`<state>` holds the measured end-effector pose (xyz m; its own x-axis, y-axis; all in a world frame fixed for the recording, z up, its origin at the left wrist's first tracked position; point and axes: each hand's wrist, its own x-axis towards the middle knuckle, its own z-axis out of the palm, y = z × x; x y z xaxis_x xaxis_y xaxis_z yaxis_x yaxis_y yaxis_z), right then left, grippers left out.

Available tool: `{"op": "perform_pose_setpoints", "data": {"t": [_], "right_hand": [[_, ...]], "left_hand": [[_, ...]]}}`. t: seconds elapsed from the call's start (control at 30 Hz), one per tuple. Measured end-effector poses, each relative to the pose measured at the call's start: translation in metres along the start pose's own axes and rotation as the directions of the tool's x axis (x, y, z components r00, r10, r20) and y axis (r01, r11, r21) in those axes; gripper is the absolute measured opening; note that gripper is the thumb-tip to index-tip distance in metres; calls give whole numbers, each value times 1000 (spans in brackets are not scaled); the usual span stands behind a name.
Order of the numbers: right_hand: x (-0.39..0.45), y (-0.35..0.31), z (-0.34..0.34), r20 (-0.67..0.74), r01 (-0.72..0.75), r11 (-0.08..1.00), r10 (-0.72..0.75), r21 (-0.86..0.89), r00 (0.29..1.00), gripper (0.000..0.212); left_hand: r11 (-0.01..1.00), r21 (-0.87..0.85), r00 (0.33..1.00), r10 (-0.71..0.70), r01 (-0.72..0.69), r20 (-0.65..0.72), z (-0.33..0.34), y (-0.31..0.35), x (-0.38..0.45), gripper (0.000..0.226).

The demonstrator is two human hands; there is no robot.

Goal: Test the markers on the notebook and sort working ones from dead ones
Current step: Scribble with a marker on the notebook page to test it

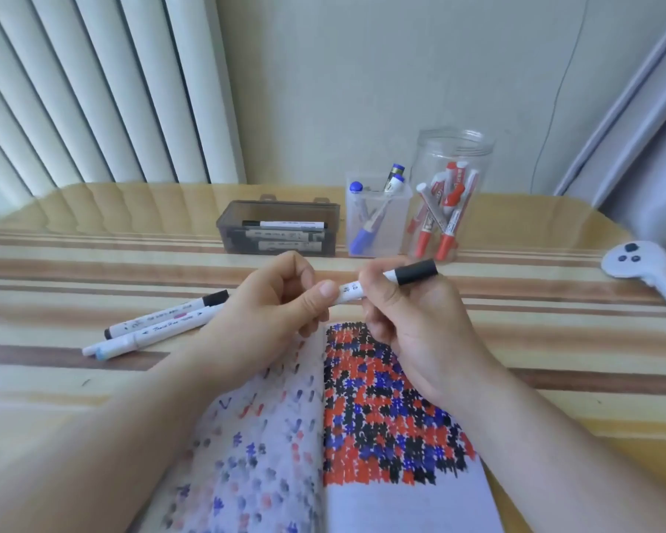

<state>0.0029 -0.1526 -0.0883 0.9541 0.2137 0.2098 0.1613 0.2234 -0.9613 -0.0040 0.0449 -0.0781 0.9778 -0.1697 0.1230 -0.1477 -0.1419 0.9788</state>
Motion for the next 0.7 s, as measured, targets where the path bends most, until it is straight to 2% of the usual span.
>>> {"op": "perform_pose_setpoints", "data": {"t": [0.03, 0.1, 0.17, 0.2, 0.23, 0.27, 0.3, 0.33, 0.37, 0.4, 0.47, 0.53, 0.63, 0.7], "right_hand": [[2, 0, -1, 16, -45, 993, 43, 105, 999, 14], [4, -3, -2, 34, -93, 983, 88, 160, 996, 14], [7, -6, -2, -1, -116, 977, 118, 178, 993, 18], [8, -9, -3, -27, -112, 972, 120, 205, 992, 22], [8, -13, -5, -53, -89, 977, 101, 194, 994, 24], [7, -16, -9, -74, -45, 995, 51, 89, 996, 24], [5, -19, -12, -65, 14, 990, -23, -138, 998, 24], [3, -20, -16, -13, 73, 910, -86, -408, 996, 24], [0, -20, -17, 75, 119, 777, -92, -618, 993, 24], [-1, -18, -17, 169, 157, 649, -44, -744, 985, 26], [-4, -16, -12, 302, 233, 497, 63, -836, 951, 33], [-5, -12, -5, 334, 271, 389, 104, -880, 937, 33], [-5, -9, -3, 342, 306, 307, 73, -901, 937, 21], [-5, -9, -2, 323, 289, 272, 87, -918, 942, 23]], "left_hand": [[998, 57, 1000, 16, -16, 8, 0, 2, -1, 38], [980, 194, 995, 32, -50, 96, 2, 5, -5, 30], [866, 472, 978, 81, -163, 190, 4, 1, -8, 24], [801, 558, 972, 119, -216, 204, 4, -3, -8, 21], [787, 574, 972, 146, -228, 186, 4, -4, -8, 17], [811, 544, 975, 159, -217, 152, 4, -3, -9, 17], [842, 500, 979, 168, -202, 113, 4, -2, -9, 21], [868, 460, 982, 170, -189, 81, 4, -2, -9, 28], [883, 431, 983, 174, -183, 62, 3, -2, -9, 35], [890, 414, 981, 184, -191, 56, 2, -1, -9, 39], [880, 416, 973, 216, -229, 80, 2, 0, -11, 38], [842, 464, 961, 245, -277, 130, 5, -1, -12, 27], [818, 511, 965, 228, -263, 132, 7, -6, -11, 17], [813, 525, 967, 223, -252, 119, 7, -8, -9, 16]]}}
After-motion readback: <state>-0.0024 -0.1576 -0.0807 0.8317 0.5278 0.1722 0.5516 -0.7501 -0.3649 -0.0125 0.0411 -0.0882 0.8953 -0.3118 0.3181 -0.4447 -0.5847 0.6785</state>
